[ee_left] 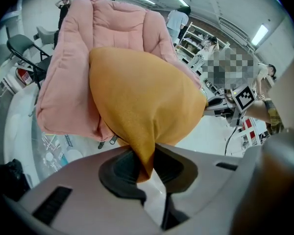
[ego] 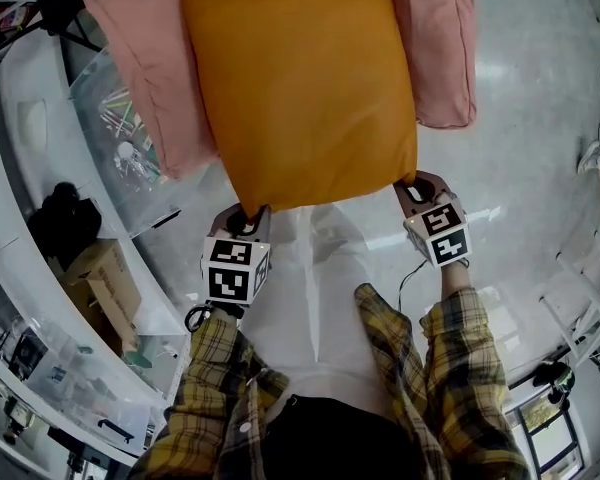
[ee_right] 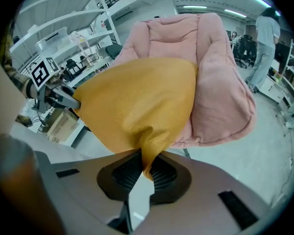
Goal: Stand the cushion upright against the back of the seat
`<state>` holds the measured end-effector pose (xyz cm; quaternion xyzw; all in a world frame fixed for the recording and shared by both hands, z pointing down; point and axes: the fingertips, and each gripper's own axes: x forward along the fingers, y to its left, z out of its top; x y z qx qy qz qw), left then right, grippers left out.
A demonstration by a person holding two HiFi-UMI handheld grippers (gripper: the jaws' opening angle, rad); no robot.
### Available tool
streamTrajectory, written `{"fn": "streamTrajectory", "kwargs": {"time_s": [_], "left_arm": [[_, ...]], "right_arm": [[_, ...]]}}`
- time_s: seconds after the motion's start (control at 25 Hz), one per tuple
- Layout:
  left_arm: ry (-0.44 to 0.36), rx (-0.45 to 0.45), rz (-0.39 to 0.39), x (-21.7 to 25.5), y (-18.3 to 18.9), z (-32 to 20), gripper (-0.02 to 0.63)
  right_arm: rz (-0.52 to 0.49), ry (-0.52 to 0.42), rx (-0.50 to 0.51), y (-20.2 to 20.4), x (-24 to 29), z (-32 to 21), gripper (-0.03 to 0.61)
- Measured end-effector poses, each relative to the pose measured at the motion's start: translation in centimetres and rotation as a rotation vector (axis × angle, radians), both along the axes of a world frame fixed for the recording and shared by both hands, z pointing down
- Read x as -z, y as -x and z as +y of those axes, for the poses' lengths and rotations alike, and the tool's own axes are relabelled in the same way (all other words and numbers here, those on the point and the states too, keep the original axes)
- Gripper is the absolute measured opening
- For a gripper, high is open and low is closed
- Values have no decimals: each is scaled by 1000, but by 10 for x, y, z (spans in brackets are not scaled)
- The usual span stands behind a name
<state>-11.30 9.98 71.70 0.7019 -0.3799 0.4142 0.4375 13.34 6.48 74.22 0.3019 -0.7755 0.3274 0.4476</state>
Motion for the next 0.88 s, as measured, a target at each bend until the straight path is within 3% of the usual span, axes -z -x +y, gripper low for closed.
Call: {"fn": "streamTrajectory", "kwargs": {"time_s": [0.28,0.6,0.88], "left_arm": [[-60,9,4,60,7,-18,54],[-172,21,22,164,9,-49,52],[-269,30,110,257,-2,-80,52]], "right_arm": [[-23,-39,-34,8,65,-14,41],[-118,-107,-126,11,167,-35,38],[-244,-179,-217,3,255,-61,37]]}}
